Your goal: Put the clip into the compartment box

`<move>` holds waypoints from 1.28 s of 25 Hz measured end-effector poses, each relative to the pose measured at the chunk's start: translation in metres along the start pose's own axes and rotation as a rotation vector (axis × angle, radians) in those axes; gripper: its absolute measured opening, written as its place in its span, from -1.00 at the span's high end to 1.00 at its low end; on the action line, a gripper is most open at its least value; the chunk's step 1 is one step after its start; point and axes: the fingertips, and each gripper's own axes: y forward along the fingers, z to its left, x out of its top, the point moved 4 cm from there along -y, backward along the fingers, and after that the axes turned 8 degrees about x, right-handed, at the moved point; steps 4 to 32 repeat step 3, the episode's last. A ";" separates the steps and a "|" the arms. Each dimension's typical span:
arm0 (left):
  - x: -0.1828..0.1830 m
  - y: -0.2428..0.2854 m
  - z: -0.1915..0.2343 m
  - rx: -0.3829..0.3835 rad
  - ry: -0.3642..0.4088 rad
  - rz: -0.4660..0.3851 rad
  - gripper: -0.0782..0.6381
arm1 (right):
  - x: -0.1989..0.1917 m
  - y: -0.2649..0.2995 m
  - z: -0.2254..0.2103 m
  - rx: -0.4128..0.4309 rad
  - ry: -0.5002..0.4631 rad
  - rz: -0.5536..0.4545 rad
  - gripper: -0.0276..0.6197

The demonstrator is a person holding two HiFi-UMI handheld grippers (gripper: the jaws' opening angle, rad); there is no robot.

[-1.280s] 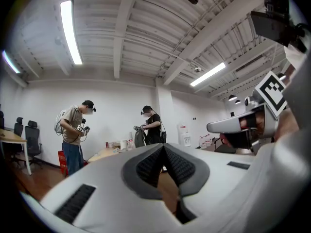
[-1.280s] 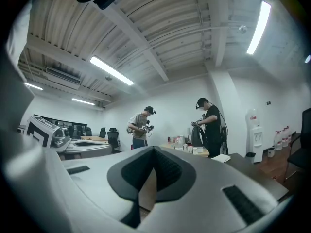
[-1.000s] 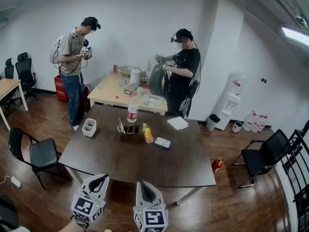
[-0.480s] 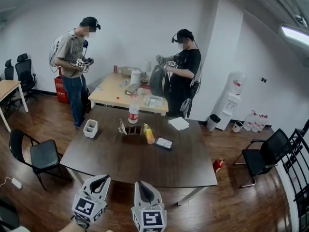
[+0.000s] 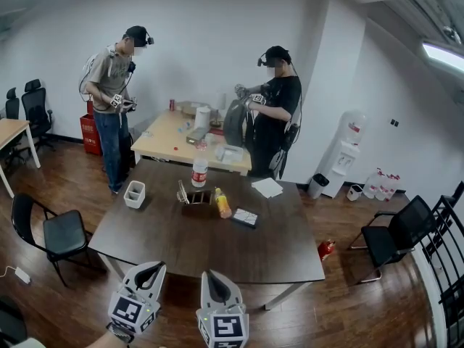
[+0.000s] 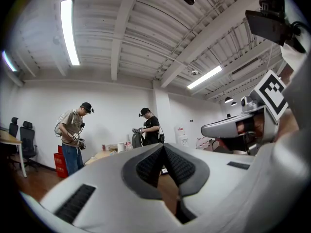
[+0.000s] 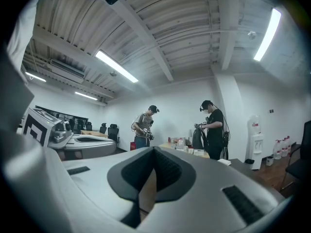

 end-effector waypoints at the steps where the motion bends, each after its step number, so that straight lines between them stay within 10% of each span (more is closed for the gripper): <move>1: 0.001 0.001 0.000 -0.001 0.002 -0.002 0.75 | 0.001 0.001 -0.001 0.000 0.000 0.001 0.93; 32: 0.002 0.004 0.001 -0.003 0.005 -0.003 0.75 | 0.002 0.004 -0.002 0.001 -0.002 0.000 0.93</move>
